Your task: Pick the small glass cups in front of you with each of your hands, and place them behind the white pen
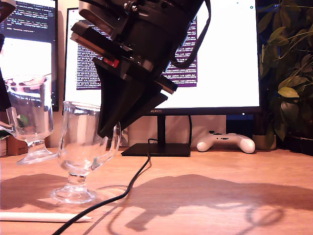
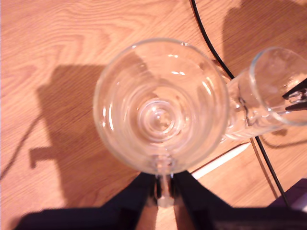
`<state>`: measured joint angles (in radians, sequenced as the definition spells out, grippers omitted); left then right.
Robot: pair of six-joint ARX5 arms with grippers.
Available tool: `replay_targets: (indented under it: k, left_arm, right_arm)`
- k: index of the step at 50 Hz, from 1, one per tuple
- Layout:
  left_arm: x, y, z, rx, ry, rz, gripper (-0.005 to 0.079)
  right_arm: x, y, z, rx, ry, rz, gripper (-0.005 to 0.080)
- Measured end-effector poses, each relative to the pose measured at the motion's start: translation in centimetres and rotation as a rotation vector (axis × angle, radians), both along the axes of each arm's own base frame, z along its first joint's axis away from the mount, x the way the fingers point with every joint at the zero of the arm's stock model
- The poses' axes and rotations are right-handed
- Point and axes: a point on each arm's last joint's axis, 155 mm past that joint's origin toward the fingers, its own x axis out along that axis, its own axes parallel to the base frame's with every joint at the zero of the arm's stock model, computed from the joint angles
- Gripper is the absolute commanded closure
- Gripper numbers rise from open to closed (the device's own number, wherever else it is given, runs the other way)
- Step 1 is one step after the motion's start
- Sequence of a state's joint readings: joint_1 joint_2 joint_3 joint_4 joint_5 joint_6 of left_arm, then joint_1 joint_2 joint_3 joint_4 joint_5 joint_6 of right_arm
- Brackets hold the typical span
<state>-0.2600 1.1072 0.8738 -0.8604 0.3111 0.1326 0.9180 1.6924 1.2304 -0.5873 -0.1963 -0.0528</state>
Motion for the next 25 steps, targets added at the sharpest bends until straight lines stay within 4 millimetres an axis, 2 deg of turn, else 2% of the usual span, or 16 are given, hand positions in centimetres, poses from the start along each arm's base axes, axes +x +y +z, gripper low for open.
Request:
replay_targets:
  k: [25]
  left_arm:
    - [-0.18, 0.00, -0.07, 0.000, 0.008, -0.001, 0.0766]
  right_arm:
    - [0.23, 0.34, 0.24, 0.016, -0.010, 0.000, 0.0662]
